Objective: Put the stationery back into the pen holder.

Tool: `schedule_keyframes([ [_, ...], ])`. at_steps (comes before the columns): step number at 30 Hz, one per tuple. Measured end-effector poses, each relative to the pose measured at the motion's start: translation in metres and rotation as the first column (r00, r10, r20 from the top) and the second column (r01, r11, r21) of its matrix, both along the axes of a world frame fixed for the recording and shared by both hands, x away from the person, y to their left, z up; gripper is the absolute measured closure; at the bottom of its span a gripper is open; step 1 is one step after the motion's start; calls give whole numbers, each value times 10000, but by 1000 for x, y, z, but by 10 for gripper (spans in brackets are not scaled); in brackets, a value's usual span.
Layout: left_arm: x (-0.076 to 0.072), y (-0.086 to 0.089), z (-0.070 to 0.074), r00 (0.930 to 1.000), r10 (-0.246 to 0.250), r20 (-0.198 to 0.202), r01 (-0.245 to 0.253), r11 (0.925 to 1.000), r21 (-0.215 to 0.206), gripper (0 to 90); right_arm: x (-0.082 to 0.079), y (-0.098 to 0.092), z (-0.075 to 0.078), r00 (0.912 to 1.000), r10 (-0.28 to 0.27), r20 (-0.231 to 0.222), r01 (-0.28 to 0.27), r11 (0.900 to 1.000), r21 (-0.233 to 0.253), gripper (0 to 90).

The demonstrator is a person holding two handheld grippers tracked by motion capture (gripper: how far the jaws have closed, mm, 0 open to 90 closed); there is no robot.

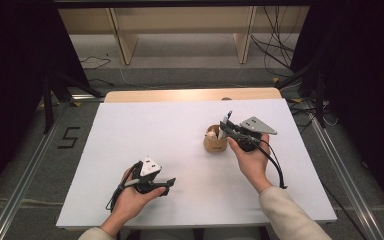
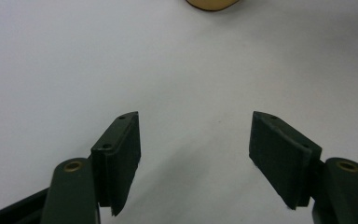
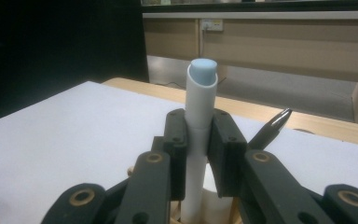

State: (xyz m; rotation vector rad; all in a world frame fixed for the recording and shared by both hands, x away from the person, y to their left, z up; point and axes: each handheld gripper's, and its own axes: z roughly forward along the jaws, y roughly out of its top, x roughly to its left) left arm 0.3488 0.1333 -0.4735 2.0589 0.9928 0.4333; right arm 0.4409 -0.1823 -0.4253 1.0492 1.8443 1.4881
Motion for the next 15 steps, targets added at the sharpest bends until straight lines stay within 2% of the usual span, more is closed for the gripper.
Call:
schedule_keyframes([
  [15, 0, 0, -1, 10000, -1, -8, 1, 10000, 29, 337, 0, 2, -4, 10000, 4, -78, -5, 10000, -92, 782],
])
